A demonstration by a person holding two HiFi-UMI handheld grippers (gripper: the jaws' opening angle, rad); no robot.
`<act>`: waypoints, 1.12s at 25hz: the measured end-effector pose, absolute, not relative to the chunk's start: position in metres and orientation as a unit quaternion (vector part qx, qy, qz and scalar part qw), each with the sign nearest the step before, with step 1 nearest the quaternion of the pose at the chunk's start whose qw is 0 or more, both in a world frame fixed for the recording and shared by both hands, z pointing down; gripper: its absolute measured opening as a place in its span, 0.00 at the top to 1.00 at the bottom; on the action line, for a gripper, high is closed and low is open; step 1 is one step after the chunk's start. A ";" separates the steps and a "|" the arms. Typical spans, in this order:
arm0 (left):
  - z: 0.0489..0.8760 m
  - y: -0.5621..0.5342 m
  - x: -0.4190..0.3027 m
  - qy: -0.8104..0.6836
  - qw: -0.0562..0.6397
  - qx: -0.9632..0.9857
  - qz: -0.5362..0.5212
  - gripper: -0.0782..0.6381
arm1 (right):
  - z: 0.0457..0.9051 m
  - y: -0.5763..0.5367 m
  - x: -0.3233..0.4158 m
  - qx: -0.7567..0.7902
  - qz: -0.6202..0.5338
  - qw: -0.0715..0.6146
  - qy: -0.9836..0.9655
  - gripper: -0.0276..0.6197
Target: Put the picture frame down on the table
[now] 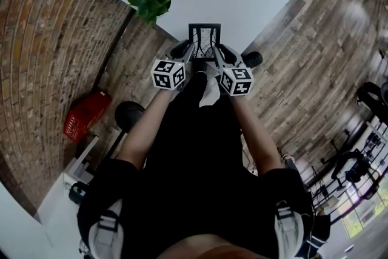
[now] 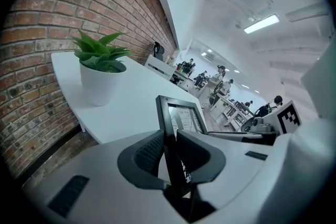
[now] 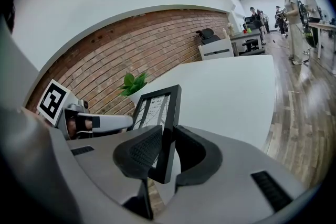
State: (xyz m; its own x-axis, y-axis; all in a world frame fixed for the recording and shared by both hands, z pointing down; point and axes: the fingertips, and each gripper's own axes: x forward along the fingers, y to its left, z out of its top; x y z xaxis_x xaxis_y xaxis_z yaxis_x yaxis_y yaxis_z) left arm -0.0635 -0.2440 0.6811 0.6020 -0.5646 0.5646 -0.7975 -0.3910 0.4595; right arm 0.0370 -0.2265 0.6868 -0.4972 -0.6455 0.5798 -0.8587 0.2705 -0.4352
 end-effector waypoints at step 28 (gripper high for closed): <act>0.734 -0.271 -0.067 -0.410 0.382 0.807 0.190 0.77 | 0.736 -0.251 0.032 0.483 0.394 0.172 -0.763 0.84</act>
